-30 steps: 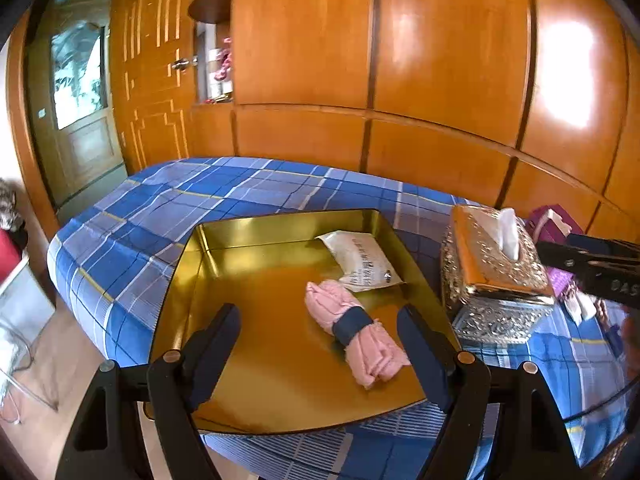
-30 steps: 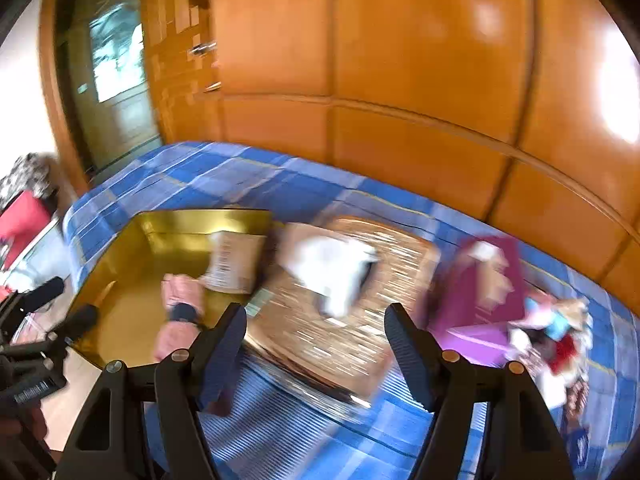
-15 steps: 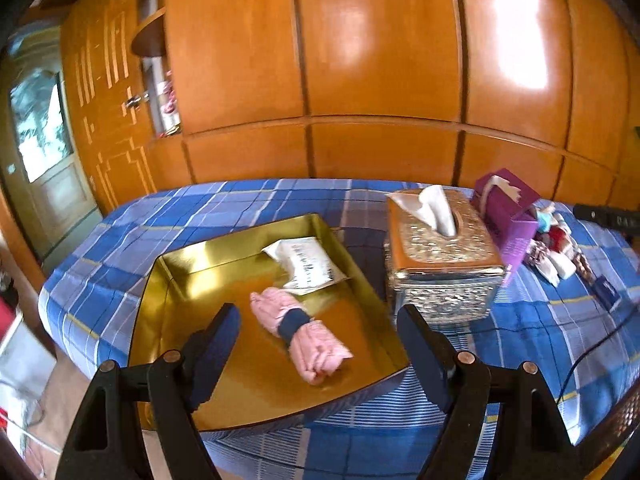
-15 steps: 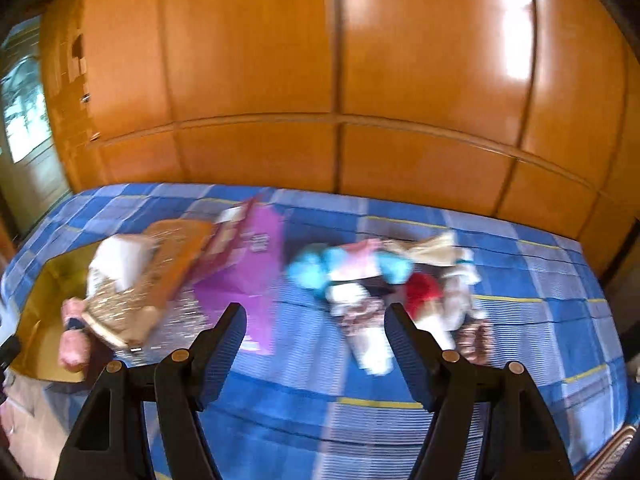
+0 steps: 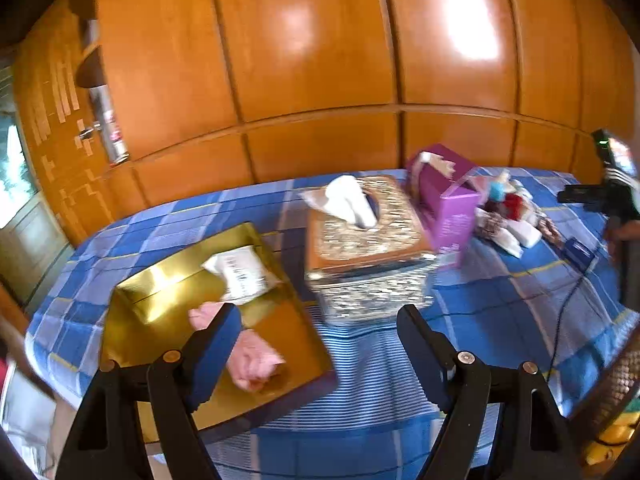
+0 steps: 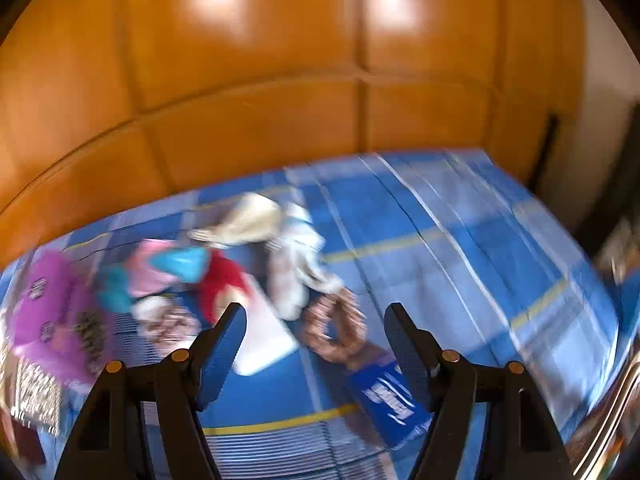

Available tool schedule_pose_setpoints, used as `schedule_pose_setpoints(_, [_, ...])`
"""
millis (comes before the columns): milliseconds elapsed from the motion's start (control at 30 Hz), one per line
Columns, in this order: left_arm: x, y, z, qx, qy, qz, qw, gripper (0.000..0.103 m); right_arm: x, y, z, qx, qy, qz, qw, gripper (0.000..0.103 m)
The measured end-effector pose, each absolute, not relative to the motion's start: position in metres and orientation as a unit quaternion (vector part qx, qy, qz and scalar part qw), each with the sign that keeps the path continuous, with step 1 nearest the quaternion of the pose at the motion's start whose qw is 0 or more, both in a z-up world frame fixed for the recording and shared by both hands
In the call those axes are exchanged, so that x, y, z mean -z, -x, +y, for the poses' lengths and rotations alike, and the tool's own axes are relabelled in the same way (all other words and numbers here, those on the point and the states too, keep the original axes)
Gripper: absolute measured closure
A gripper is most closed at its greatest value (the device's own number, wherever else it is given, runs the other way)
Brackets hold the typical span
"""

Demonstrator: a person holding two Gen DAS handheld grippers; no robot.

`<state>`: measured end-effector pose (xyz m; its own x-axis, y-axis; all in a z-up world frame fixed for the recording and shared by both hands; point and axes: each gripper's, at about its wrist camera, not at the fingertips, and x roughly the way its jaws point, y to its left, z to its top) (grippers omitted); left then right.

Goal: Organize soft objects
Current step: 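Return both tools to the pile of soft items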

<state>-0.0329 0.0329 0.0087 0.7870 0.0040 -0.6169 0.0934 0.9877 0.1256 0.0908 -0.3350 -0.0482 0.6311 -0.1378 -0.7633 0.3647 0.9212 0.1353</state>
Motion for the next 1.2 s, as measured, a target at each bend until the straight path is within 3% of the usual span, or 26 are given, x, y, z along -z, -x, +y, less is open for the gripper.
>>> schedule_pose_setpoints(200, [-0.007, 0.026, -0.004, 0.082, -0.101, 0.33, 0.935, 0.022, 0.069, -0.084, -0.374, 0.157, -0.254, 0.43, 0.852, 0.031])
schedule_pose_setpoints(1200, [0.021, -0.033, -0.123, 0.201, -0.153, 0.378, 0.891, 0.022, 0.074, -0.078, -0.393, 0.161, -0.328, 0.419, 0.832, 0.031])
